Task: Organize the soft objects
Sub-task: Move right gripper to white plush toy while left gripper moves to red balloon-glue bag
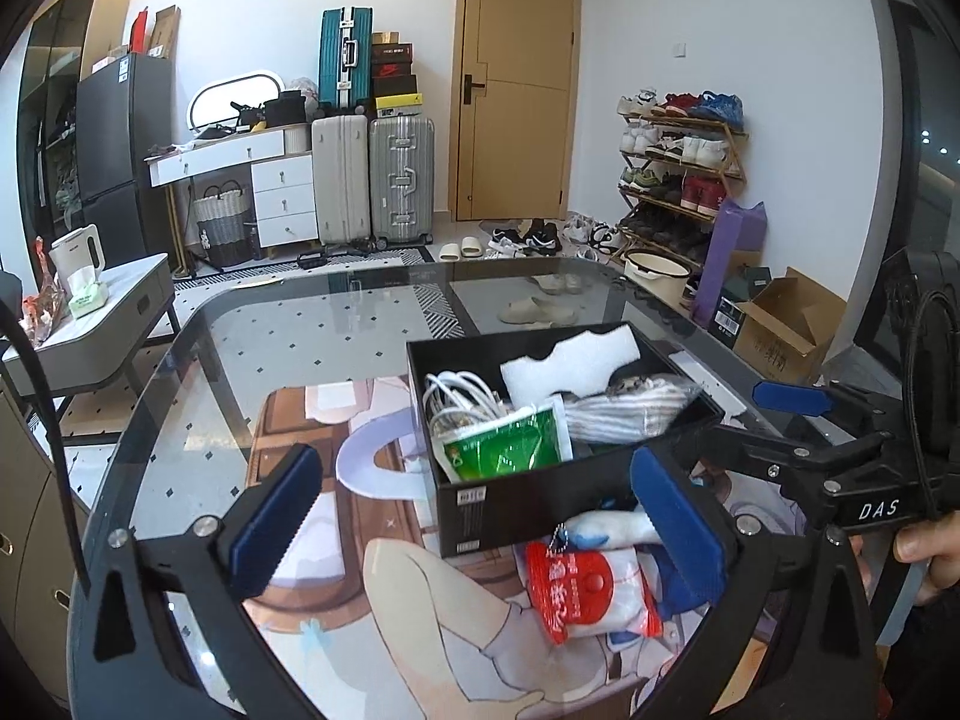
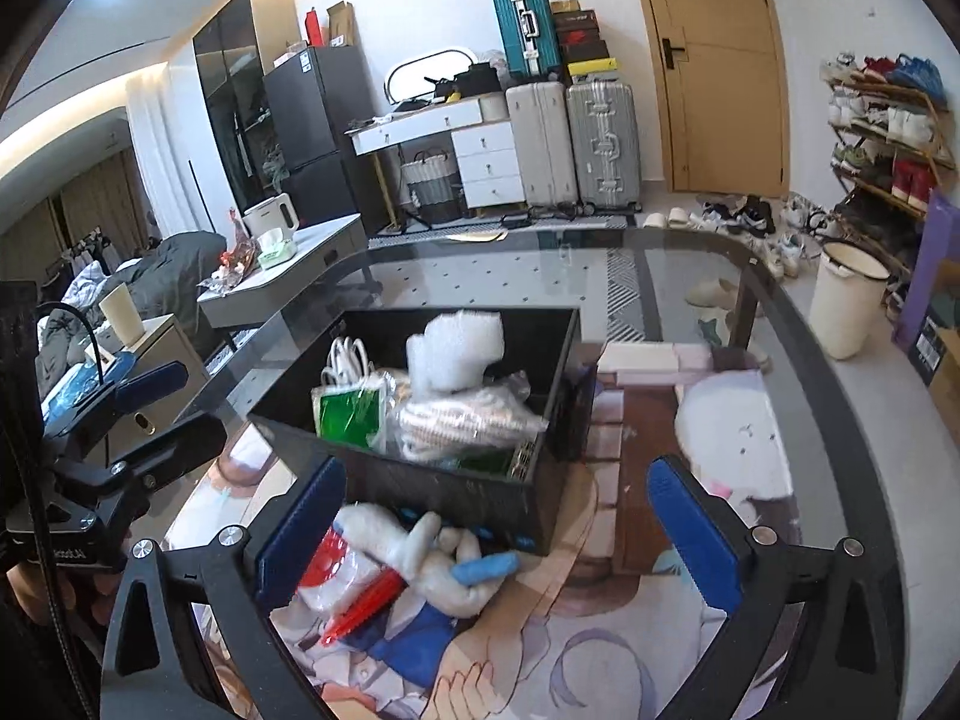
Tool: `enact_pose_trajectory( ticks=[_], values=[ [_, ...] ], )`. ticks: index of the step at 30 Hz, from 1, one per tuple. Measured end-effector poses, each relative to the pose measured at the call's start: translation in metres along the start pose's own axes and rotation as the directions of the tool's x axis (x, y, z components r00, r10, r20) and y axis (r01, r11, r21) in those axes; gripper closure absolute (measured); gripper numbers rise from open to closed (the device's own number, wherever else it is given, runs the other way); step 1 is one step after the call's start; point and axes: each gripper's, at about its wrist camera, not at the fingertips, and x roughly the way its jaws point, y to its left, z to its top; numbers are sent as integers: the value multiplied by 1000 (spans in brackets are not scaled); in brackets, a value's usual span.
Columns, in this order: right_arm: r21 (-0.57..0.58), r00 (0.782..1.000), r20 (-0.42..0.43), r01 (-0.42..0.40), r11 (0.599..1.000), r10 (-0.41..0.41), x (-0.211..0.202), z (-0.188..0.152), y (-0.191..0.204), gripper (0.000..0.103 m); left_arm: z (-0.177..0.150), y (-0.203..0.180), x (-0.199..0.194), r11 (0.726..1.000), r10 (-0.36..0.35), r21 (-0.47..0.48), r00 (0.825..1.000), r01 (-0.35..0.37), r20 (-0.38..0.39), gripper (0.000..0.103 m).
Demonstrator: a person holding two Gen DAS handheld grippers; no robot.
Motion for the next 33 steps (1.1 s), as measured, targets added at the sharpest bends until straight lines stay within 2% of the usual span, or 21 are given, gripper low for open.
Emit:
enact_pose_trajectory(
  ticks=[18, 33],
  values=[
    [6, 993, -116, 13, 1000, -12, 21, -11, -9, 1, -30, -5, 10, 1000, 4, -21, 996, -5, -88, 0],
    [12, 984, -177, -13, 1000, 15, 37, -17, -3, 1, -39, -17, 18, 1000, -18, 15, 990, 20, -141, 0]
  ],
)
